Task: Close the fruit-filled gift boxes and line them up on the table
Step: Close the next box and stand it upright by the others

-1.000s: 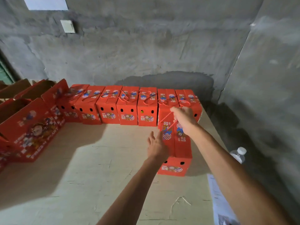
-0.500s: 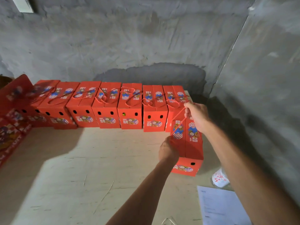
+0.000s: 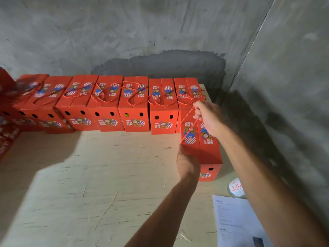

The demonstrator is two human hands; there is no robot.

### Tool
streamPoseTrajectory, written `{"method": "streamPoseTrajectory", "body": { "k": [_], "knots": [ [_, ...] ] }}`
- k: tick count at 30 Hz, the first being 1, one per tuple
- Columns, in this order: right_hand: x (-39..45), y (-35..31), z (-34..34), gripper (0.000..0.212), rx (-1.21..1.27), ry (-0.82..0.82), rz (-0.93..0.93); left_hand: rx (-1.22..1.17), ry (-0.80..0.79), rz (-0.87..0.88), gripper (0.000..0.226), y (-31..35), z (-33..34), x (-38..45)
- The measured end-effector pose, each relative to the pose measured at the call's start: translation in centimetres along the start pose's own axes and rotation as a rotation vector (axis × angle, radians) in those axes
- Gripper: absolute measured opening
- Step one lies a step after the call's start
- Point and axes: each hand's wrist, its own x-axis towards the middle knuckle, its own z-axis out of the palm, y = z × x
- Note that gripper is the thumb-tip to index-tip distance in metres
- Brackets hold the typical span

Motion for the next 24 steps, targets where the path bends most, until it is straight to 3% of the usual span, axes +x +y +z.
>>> {"method": "streamPoseTrajectory", "body": {
  "k": [12,15,24],
  "knots": [
    [-1.1,0.4,-1.5,0.024,0.030,-0.010,0.032,-0.001,0.005,-0.055,0.038,-1.5,0.7,-1.6],
    [-1.3,0.4,-2.1,0.023,-0.015,0.001,0.022,0.024,0.034,0.066,0.037,-1.3,0.4,-2.0],
    [-2.9,-0.1,-2.9,0.019,-0.083,-0.017,0.054,0.205,-0.181,0.117,0.047,-1.2,-1.8,0.0]
  ]
}}
